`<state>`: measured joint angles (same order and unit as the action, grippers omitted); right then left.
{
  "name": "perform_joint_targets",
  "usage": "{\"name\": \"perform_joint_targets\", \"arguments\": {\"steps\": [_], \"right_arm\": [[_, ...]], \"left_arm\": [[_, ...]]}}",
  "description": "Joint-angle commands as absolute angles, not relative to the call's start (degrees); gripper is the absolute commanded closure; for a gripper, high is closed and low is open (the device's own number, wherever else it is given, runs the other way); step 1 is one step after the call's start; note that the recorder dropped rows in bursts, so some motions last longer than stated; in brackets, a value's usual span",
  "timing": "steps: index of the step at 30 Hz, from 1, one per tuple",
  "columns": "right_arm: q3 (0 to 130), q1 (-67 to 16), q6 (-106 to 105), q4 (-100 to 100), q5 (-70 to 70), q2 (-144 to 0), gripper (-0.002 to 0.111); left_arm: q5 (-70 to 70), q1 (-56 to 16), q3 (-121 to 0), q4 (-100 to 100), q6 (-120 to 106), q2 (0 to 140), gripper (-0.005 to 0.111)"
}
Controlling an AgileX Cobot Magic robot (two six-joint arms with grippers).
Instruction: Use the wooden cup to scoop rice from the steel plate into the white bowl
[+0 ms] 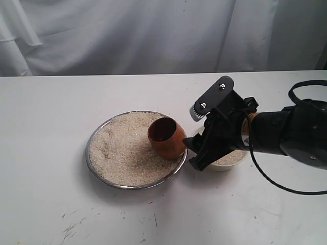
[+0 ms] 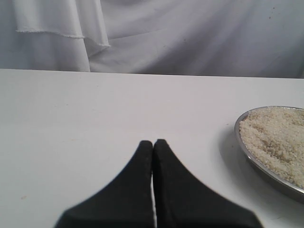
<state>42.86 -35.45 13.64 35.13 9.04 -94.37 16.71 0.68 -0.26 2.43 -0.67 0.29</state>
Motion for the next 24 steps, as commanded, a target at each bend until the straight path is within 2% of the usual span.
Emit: {"name": "perform_joint_targets", "arguments": {"steps": [1,9,24], "right_arm": [[42.51,-36.5,12.59,36.35,9.79,-94.3,0.038],[42.51,-36.63,13.42,38.48,12.62,-96.24,0.027],[42.51,-36.63,15.17,38.48,19.61,-101.34,0.026]], "left_arm": [[16.34,0.6,0.0,2.48,-0.49,0.0,0.107],[16.34,0.6,0.0,2.48,-0.49,0.0,0.107],[16.34,0.6,0.0,2.48,-0.49,0.0,0.107]]}}
